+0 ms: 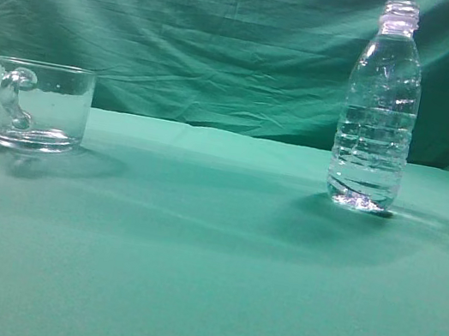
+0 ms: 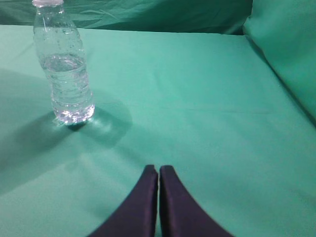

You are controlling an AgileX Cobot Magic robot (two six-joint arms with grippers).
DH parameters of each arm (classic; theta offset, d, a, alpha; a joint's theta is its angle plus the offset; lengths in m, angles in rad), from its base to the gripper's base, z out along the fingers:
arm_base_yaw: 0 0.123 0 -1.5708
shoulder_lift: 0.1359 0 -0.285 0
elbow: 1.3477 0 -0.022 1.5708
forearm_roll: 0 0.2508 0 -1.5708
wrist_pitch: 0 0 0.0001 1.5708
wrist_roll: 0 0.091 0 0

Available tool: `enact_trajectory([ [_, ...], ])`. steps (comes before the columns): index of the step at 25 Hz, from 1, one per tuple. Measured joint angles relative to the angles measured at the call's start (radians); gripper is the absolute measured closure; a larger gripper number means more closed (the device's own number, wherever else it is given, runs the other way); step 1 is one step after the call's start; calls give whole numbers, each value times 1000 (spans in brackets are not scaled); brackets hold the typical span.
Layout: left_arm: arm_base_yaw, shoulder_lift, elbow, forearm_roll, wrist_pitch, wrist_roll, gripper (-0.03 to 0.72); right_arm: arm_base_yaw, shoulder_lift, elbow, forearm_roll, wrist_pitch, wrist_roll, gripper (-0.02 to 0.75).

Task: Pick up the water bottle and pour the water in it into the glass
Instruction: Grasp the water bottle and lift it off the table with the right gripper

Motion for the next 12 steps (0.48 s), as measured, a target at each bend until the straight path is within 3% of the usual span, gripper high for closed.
enact_trajectory([
  [12, 0, 0, 0, 0, 0, 0, 688, 0, 0, 0, 0, 0, 0, 738],
])
